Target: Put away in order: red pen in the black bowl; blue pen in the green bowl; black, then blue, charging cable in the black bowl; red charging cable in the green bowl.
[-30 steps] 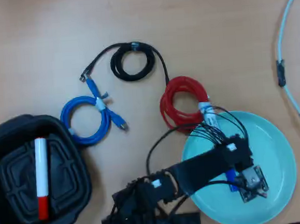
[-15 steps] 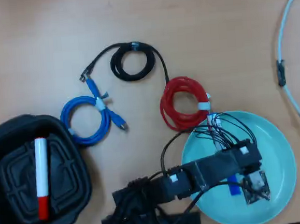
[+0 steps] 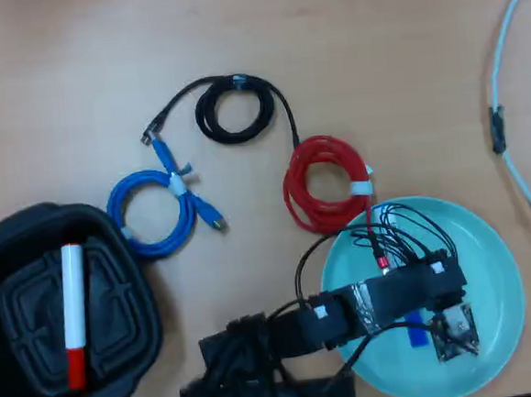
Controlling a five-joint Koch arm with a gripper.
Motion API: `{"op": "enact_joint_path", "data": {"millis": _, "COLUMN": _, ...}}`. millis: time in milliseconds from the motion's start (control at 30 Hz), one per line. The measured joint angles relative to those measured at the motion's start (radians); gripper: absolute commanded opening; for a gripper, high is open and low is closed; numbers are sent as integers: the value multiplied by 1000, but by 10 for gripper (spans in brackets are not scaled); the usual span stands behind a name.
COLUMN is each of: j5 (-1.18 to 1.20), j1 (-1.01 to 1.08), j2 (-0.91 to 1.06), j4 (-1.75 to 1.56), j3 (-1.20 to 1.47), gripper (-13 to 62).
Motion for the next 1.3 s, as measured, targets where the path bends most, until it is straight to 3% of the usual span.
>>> {"op": "enact_joint_path", "data": {"millis": 400, "j5": -2, "j1": 8, "j2": 0, "j4": 0, "j3": 0, "gripper": 44}}
{"op": "enact_joint_path", "data": {"millis": 467, "j5": -2, "j1": 6, "j2": 0, "j4": 2, "j3": 0, "gripper": 100}}
{"op": "enact_joint_path", "data": {"millis": 600, "j5": 0, "j1": -11, "j2": 2, "j4": -49, "j3": 67, "gripper": 291}}
{"op": "enact_joint_path", "data": {"millis": 700, "j5": -3, "j1": -26, "j2": 3, "j4": -109, "j3": 110, "gripper": 380}}
{"op": "enact_joint_path", "data": {"millis": 1000, "j5": -5, "j1": -138, "j2": 83, "j4": -114, "j3": 100, "gripper": 392}}
{"op": "enact_joint_path", "data": {"millis": 1300, "j5": -2, "j1": -252, "j2": 449, "j4": -78, "j3": 98, "gripper": 396}}
